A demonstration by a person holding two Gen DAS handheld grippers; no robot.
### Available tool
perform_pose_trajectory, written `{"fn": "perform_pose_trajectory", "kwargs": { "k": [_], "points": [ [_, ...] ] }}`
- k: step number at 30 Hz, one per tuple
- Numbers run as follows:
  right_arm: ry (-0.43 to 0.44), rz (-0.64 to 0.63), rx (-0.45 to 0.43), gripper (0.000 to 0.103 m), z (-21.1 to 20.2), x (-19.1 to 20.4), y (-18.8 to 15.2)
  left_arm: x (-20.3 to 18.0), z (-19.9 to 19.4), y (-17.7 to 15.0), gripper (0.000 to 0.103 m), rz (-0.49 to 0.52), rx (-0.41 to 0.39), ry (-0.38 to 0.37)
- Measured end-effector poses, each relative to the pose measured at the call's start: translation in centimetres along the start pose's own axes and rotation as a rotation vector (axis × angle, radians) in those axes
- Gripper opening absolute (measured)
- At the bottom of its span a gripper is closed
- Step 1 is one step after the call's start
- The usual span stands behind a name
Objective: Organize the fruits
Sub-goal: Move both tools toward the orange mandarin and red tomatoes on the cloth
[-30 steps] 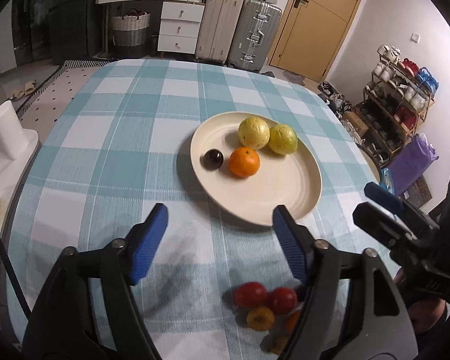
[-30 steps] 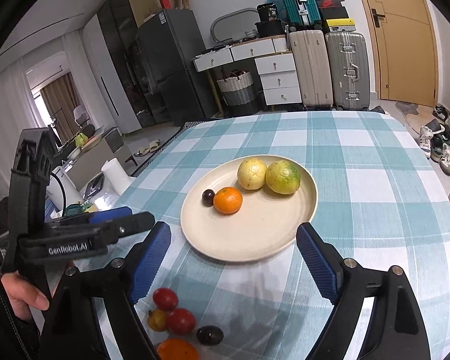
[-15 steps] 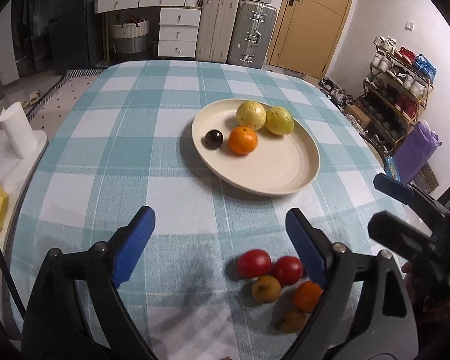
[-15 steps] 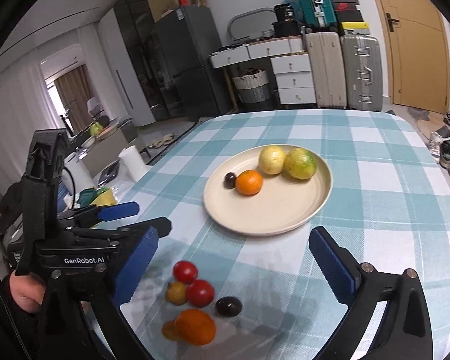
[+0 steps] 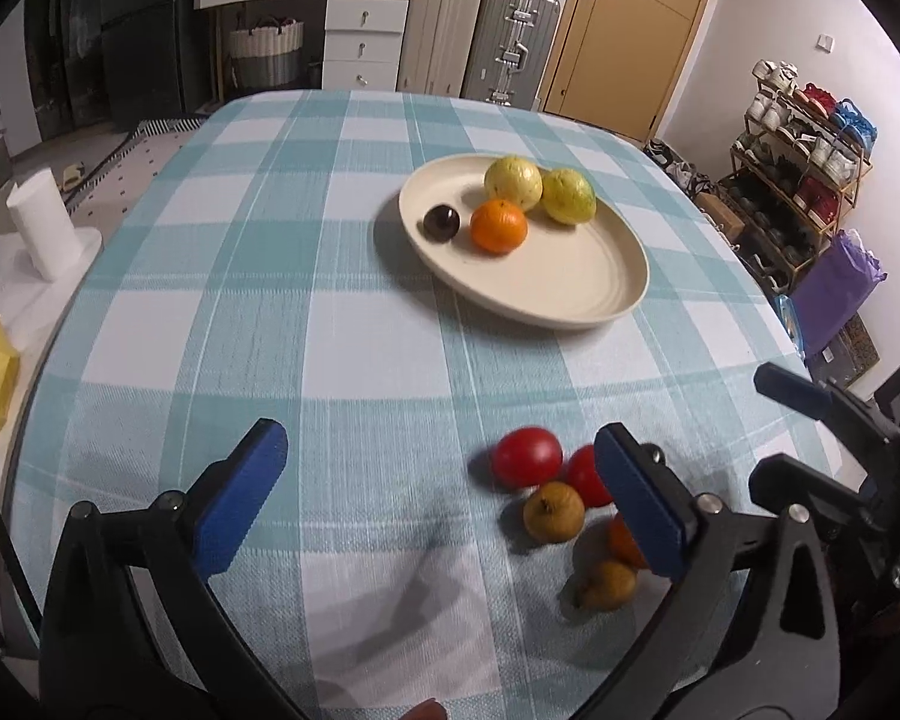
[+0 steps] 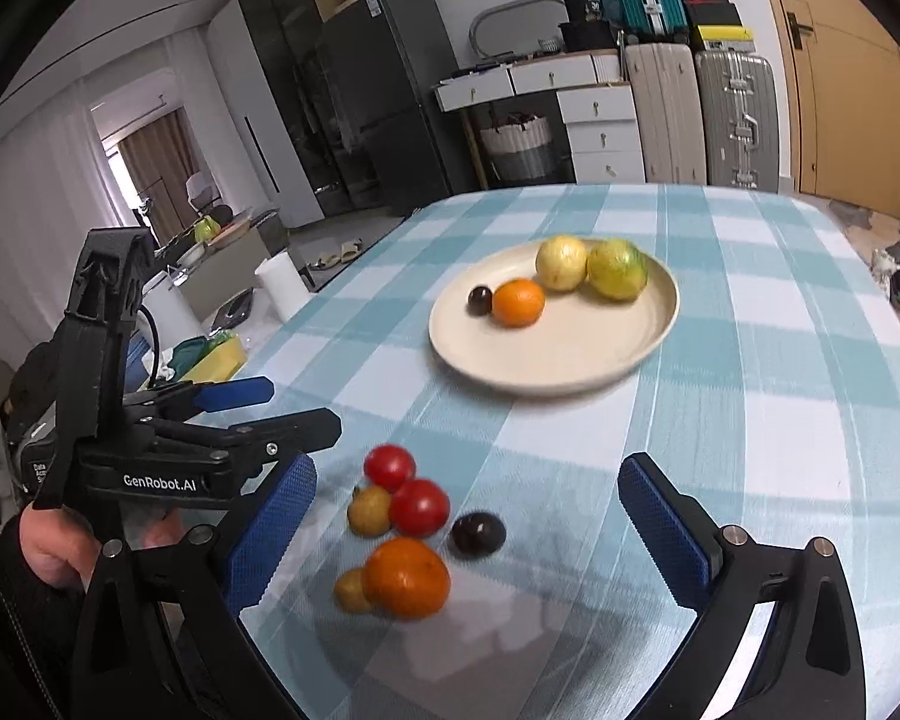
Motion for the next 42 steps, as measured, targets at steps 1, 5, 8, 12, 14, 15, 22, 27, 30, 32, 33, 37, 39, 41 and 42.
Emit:
{"fn": "perform_pose_trajectory", "kwargs": {
  "k": [1,5,8,12,14,15,22,27,30,32,33,37,39,41,42],
  "points": [
    [0.007,0.009,0.005,0.103,0.0,0.0,-0.3,0.0,0.1,-0.2,0.102,-0.002,0.007,-0.006],
    [0.038,0.041,0.053,0.103,0.7,0.2,-1.6,0.3,0.4,-0.9,0.102,-0.006,0.021,-0.001],
    [0.042,0.048,0.079,0.103,1.2,0.4,-2.4,0.5,0.6,-1.3,0.102,-0.009,0.03,-0.003],
    [0.063,0.087,0.095,0.103,1.8,0.2,-3.4,0.5,0.6,-1.9,0.102,0.009,0.034,-0.004],
    [0.079,0.107,0.113,0.103,2.2,0.1,-3.9,0.4,0.5,-2.0,0.102,0.013,0.031,-0.013],
    [0.084,0.11,0.114,0.103,2.3,0.1,-4.0,0.4,0.5,-2.1,0.102,0.015,0.029,-0.016],
    [0.113,0.126,0.113,0.102,2.7,0.3,-4.3,0.3,0.7,-2.4,0.102,0.017,0.041,-0.015],
    [0.143,0.158,0.128,0.086,3.1,0.2,-4.7,0.8,0.8,-2.6,0.102,0.01,0.046,-0.009],
    [0.14,0.167,0.128,0.079,3.3,0.1,-4.9,1.1,1.0,-2.6,0.102,0.004,0.052,-0.004],
    [0.14,0.157,0.143,0.07,3.5,0.3,-4.9,1.2,1.0,-2.7,0.102,-0.001,0.056,-0.004],
    [0.14,0.152,0.144,0.068,3.5,0.4,-5.0,1.3,1.0,-2.7,0.102,-0.003,0.057,-0.002],
    [0.147,0.126,0.157,0.048,3.8,1.0,-5.2,1.5,1.1,-2.7,0.102,-0.006,0.059,0.006],
    [0.142,0.116,0.155,0.042,3.8,1.1,-5.4,1.5,1.2,-2.7,0.102,-0.007,0.06,0.006],
    [0.164,0.13,0.155,0.041,3.8,1.0,-5.4,1.5,1.1,-2.7,0.102,-0.008,0.058,0.004],
    [0.173,0.14,0.153,0.04,3.9,0.9,-5.4,1.5,1.1,-2.6,0.102,-0.012,0.056,-0.007]
  ]
}}
Point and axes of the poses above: each gripper's, at about its wrist camera, not at the fingertips, and z roughly the way its jaws point, x to its left, y to its top, the point moved 5 cm from there along z, roughly the way its jaws point, and after that the axes turned 8 degrees about y, right-handed, at the moved point
